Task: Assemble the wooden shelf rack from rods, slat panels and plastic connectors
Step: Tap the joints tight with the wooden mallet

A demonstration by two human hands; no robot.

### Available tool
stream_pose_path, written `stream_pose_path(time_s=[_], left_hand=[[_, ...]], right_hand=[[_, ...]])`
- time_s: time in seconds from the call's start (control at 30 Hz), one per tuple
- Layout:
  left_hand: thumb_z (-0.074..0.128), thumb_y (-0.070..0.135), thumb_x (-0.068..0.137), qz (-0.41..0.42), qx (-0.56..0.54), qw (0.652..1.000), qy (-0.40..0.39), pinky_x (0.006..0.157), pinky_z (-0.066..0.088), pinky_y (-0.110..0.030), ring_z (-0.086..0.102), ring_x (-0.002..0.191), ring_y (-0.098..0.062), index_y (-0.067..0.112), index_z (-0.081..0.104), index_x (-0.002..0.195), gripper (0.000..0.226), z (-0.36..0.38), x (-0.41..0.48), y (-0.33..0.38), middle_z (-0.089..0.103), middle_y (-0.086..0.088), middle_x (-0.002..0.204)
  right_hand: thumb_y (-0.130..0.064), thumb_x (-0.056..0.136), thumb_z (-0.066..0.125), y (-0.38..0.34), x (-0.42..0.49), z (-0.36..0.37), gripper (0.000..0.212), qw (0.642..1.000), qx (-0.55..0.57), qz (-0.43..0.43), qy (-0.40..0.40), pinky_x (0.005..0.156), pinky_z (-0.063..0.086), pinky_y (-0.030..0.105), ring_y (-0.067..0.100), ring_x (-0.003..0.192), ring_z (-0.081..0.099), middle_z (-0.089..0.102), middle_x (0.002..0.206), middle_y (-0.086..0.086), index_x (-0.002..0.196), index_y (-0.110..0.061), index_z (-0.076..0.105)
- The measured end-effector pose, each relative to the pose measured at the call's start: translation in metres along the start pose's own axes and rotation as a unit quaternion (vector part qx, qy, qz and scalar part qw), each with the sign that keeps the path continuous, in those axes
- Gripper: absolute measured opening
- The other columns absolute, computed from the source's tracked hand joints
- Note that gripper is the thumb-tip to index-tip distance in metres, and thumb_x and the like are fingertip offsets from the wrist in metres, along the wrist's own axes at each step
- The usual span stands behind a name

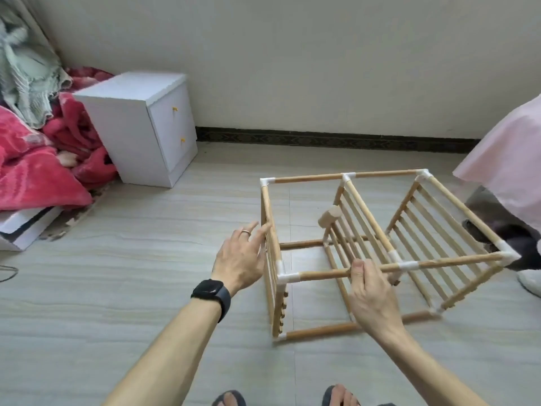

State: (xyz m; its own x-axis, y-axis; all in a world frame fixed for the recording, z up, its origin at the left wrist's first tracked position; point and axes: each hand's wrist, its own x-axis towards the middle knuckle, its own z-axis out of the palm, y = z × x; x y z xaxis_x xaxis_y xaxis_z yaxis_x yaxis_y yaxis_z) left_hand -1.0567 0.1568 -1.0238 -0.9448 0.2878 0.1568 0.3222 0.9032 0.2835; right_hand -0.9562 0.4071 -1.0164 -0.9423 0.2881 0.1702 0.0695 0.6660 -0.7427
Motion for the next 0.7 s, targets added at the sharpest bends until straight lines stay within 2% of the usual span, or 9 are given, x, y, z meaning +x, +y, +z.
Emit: stream_pose_path(time_s=[0.1, 0.13, 0.2, 0.27, 0.37, 0.47, 0.53, 0.6, 0.7], left_hand=[[0.043, 0.018, 0.104, 0.138, 0.174, 0.972, -0.078, 0.125, 0.005, -0.051, -0.004, 0.156, -0.019, 0.045, 0.019, 0.156, 0.063, -0.007, 0.038, 0.002, -0.002, 0.004, 0.169], [0.043, 0.014, 0.104, 0.163, 0.212, 0.958, -0.102, 0.125, -0.002, -0.052, -0.009, 0.155, -0.017, 0.043, 0.023, 0.156, 0.062, -0.006, 0.046, 0.002, -0.005, 0.006, 0.169], [0.042, 0.016, 0.106, 0.183, 0.230, 0.948, -0.121, 0.124, -0.004, -0.049, -0.008, 0.155, -0.014, 0.038, 0.030, 0.154, 0.053, -0.003, 0.053, -0.001, 0.003, 0.007, 0.169], [0.041, 0.020, 0.108, 0.189, 0.188, 0.957, -0.114, 0.126, 0.003, -0.046, 0.003, 0.156, -0.013, 0.035, 0.039, 0.149, 0.043, 0.000, 0.053, -0.003, 0.019, 0.010, 0.167], [0.047, 0.018, 0.106, 0.205, 0.139, 0.965, -0.089, 0.123, 0.023, -0.038, 0.021, 0.153, -0.016, 0.035, 0.057, 0.136, 0.035, 0.003, 0.045, 0.000, 0.049, 0.015, 0.148], [0.051, 0.027, 0.105, 0.200, 0.124, 0.968, -0.089, 0.113, 0.036, -0.034, 0.034, 0.146, -0.018, 0.037, 0.064, 0.128, 0.029, 0.000, 0.035, 0.012, 0.060, 0.019, 0.134], [0.054, 0.033, 0.102, 0.199, 0.107, 0.970, -0.085, 0.105, 0.042, -0.036, 0.045, 0.135, -0.022, 0.035, 0.068, 0.123, 0.026, -0.002, 0.024, 0.027, 0.066, 0.017, 0.126], [0.060, 0.035, 0.098, 0.218, 0.079, 0.971, -0.058, 0.092, 0.047, -0.035, 0.055, 0.112, -0.023, 0.031, 0.073, 0.114, 0.021, 0.000, 0.009, 0.048, 0.073, 0.014, 0.111], [0.060, 0.035, 0.097, 0.241, 0.062, 0.968, -0.046, 0.079, 0.046, -0.029, 0.053, 0.095, -0.018, 0.029, 0.072, 0.112, 0.020, 0.011, -0.008, 0.087, 0.075, 0.008, 0.103]], right_hand=[[-0.045, 0.103, 0.026, 0.001, -0.002, 0.023, 0.036, 1.000, -0.002, 0.016, 0.016, 0.061, 0.035, 0.018, 0.004, 0.074, 0.050, 0.051, 0.083, -0.005, 0.080, -0.026, 0.047], [-0.046, 0.103, 0.025, 0.000, -0.002, 0.028, 0.036, 0.999, 0.011, 0.017, 0.030, 0.060, 0.036, 0.017, 0.003, 0.076, 0.049, 0.050, 0.084, -0.005, 0.081, -0.026, 0.047], [-0.043, 0.104, 0.026, 0.000, 0.001, 0.033, 0.036, 0.997, 0.042, 0.021, 0.055, 0.067, 0.041, 0.013, 0.001, 0.081, 0.049, 0.050, 0.086, -0.005, 0.083, -0.024, 0.048], [-0.040, 0.106, 0.027, 0.003, 0.007, 0.033, 0.036, 0.997, 0.055, 0.032, 0.052, 0.071, 0.039, 0.010, 0.001, 0.080, 0.048, 0.050, 0.087, -0.004, 0.085, -0.023, 0.050], [-0.036, 0.108, 0.027, 0.007, 0.016, 0.029, 0.038, 0.997, 0.051, 0.042, 0.033, 0.065, 0.034, 0.018, 0.006, 0.079, 0.048, 0.051, 0.086, -0.003, 0.085, -0.019, 0.051], [-0.034, 0.109, 0.027, 0.013, 0.032, 0.022, 0.038, 0.998, 0.027, 0.055, 0.028, 0.074, 0.029, 0.028, 0.014, 0.082, 0.047, 0.052, 0.090, 0.000, 0.086, -0.017, 0.052], [-0.037, 0.109, 0.025, 0.021, 0.044, 0.014, 0.038, 0.997, -0.006, 0.073, 0.021, 0.082, 0.034, 0.035, 0.017, 0.086, 0.048, 0.050, 0.098, 0.001, 0.092, -0.016, 0.053], [-0.035, 0.109, 0.027, 0.032, 0.054, 0.003, 0.037, 0.996, -0.044, 0.071, 0.036, 0.087, 0.039, 0.039, 0.026, 0.093, 0.050, 0.047, 0.104, 0.005, 0.100, -0.011, 0.055], [-0.031, 0.110, 0.029, 0.047, 0.074, -0.018, 0.040, 0.990, -0.103, 0.089, 0.040, 0.084, 0.040, 0.041, 0.041, 0.100, 0.056, 0.052, 0.104, 0.019, 0.115, -0.003, 0.057]])
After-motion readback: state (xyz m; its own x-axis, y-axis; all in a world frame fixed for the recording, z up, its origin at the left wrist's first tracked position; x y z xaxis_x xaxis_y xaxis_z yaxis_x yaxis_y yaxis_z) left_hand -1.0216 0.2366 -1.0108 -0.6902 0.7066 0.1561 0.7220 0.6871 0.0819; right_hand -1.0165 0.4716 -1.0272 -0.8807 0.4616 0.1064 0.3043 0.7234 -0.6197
